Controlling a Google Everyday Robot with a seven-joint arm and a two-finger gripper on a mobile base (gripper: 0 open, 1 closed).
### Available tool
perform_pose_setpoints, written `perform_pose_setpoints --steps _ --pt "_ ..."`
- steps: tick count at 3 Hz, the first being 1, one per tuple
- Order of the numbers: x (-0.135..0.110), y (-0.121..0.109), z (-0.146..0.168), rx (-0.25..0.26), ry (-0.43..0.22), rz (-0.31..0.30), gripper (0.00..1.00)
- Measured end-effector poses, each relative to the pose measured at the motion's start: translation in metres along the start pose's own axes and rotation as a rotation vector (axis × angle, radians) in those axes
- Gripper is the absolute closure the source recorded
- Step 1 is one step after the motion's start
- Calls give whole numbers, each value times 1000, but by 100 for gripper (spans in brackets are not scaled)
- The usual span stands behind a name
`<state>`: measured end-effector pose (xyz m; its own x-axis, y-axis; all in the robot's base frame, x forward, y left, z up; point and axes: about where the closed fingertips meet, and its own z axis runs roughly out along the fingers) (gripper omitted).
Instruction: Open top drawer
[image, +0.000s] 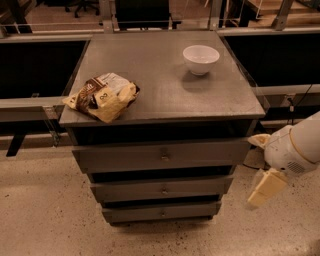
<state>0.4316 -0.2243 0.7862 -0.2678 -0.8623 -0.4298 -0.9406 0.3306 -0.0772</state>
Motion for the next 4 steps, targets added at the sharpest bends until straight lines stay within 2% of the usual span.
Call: perform_pose_setpoints --steps 1,2,3,4 --pt "-30 5 33 8 -228 -36 0" --pt "-53 -2 21 92 -346 -61 0" --pt "-54 -1 21 93 -346 -62 0" --pt "-63 -30 30 154 -285 -219 0"
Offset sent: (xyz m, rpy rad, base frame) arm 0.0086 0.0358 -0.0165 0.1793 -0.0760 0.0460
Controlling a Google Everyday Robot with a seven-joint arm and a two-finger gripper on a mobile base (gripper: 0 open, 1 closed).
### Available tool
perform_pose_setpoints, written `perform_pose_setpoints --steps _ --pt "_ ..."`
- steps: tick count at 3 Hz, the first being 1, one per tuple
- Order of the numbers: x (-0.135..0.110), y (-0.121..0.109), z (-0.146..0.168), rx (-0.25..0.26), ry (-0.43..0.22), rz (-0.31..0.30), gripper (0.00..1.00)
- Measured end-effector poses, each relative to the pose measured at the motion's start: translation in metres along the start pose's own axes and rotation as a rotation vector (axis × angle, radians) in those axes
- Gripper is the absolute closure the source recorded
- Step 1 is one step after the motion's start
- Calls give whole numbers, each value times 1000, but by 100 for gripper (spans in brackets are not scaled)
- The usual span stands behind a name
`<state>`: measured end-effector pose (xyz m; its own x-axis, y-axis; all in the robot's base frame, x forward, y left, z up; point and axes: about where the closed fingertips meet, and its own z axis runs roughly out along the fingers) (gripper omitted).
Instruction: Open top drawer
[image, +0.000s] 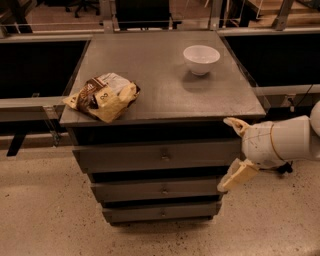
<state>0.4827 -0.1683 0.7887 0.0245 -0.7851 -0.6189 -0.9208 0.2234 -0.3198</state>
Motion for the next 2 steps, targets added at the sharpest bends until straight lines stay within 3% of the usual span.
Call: perform_pose_setpoints --steps 1,2 --pt "3 -10 35 -64 -50 -141 0" --pt "5 -9 38 -68 -57 -155 0"
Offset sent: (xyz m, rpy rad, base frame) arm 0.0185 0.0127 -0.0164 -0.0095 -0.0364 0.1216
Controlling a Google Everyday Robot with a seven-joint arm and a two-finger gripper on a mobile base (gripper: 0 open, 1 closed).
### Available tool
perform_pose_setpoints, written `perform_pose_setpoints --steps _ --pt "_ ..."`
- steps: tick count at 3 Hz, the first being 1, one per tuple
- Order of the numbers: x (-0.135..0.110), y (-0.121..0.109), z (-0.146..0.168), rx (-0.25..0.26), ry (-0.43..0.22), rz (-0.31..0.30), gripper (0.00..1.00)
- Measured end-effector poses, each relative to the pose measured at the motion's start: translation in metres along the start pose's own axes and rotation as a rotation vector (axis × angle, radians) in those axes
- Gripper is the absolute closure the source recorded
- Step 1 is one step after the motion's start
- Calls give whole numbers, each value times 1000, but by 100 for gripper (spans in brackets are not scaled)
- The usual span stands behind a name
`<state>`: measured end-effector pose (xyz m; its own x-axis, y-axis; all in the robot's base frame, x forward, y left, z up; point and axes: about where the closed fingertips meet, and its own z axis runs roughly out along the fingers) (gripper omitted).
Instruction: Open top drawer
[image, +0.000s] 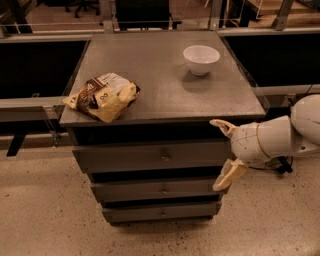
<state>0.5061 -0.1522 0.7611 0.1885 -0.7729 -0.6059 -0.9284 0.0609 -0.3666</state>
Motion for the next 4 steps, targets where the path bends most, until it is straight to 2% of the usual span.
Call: perform_pose_setpoints --steps 1,2,3,4 --pt "-1 2 4 -24 5 -17 0" --pt "13 15 23 -86 33 -81 0" --pt "37 23 39 -127 52 -146 0" --pt "53 9 45 -139 115 -217 0"
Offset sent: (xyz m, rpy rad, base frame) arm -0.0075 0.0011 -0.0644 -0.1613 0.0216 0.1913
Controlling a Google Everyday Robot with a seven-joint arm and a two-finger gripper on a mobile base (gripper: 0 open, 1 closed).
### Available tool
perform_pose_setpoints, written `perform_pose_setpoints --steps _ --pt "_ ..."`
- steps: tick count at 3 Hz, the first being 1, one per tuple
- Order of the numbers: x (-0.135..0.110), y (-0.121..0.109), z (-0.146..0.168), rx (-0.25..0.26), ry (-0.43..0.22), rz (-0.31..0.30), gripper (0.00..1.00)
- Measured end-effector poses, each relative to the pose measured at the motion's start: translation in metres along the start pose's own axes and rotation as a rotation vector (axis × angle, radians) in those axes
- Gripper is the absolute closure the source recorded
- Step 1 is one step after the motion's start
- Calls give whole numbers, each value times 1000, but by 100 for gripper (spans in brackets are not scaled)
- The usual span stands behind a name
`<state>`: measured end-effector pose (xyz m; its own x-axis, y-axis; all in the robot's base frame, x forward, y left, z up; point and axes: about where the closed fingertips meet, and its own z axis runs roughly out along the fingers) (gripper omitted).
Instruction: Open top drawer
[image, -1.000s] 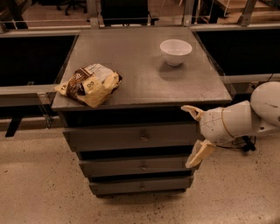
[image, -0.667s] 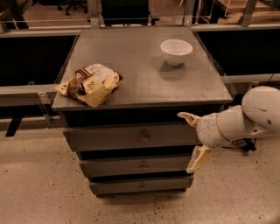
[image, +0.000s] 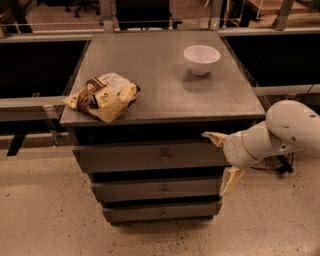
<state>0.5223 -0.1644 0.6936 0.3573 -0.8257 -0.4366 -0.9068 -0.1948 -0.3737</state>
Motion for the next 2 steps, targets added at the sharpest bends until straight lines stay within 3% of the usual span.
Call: perform_pose_setpoints --steps 1,2 --pt "23 -20 0 12 78 -17 0" --pt "51 -31 10 11 156 11 0"
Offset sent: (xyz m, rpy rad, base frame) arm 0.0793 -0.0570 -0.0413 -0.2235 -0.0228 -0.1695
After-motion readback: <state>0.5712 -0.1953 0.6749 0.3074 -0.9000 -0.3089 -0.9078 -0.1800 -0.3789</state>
